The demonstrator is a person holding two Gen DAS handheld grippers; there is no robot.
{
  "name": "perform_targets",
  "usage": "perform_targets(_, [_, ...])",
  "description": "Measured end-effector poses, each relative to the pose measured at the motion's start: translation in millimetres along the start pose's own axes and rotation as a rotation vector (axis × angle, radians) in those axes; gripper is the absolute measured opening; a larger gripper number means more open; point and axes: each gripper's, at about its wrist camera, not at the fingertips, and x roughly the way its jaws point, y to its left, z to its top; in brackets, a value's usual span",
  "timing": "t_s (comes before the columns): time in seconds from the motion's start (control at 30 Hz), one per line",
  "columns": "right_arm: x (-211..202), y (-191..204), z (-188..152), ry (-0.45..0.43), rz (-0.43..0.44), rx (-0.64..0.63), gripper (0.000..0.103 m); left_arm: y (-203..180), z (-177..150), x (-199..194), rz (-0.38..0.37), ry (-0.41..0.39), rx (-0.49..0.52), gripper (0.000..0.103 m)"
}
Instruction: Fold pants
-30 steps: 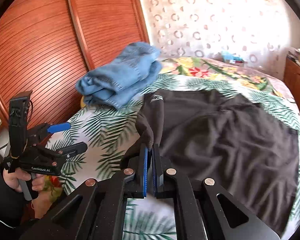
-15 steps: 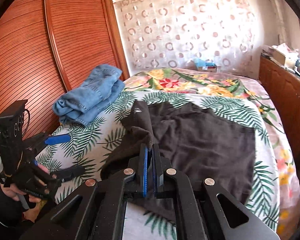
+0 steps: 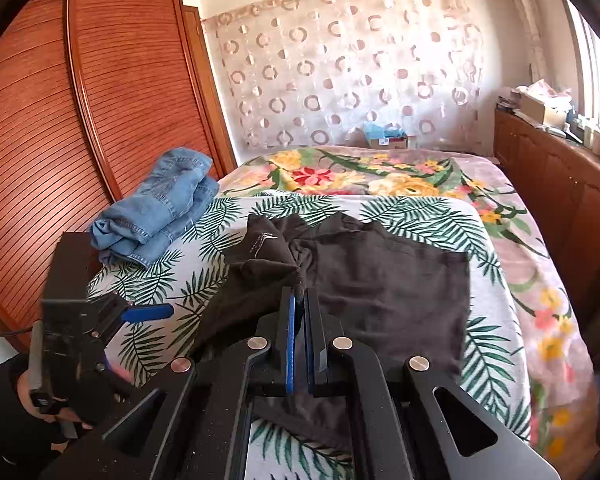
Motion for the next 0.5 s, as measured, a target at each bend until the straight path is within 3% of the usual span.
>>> perform_targets(0.27, [-13, -5, -14, -0.002, -0.030, 0.029, 0.003, 7, 2, -2, -0.001, -0.007, -0.018, 0.103])
perform_targets(0.5, [-27, -18, -34, 0.025, -0.097, 0.051, 0.003, -9, 1, -6, -0.073, -0.016, 0.001, 0.103])
